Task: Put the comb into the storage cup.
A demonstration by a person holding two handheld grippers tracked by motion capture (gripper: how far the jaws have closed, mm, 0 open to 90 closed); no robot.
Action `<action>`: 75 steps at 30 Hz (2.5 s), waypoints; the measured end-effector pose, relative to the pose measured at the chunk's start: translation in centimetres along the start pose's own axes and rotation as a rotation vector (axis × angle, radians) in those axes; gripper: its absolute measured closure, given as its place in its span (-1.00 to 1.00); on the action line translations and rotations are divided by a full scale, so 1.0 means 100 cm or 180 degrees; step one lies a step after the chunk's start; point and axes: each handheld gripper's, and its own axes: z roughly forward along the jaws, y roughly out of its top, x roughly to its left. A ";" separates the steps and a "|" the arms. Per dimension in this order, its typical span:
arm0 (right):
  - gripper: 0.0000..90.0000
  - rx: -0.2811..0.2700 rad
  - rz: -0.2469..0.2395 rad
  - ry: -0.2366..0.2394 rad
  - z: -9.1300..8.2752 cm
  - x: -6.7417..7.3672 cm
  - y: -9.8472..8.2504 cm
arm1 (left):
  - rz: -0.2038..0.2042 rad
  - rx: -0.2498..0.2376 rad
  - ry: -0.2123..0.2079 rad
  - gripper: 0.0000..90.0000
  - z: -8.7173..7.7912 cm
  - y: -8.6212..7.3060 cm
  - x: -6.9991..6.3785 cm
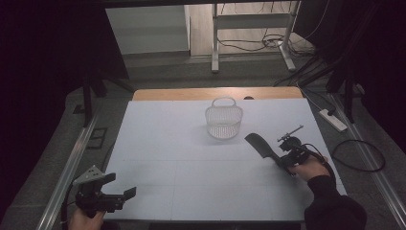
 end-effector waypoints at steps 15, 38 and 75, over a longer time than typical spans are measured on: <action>0.61 -0.0125 0.0323 0.0131 -0.005 -0.005 -0.008 | -0.0026 -0.0036 -0.0109 -1.00 0.000 0.001 0.000; 0.61 -0.0578 0.0305 0.0124 -0.028 0.008 -0.020 | 0.0208 -0.0046 -0.0236 -1.00 0.008 0.008 -0.006; 0.61 -0.1258 0.0128 0.0085 -0.067 0.027 -0.041 | 0.0318 0.0031 -0.0398 -1.00 0.028 0.049 -0.019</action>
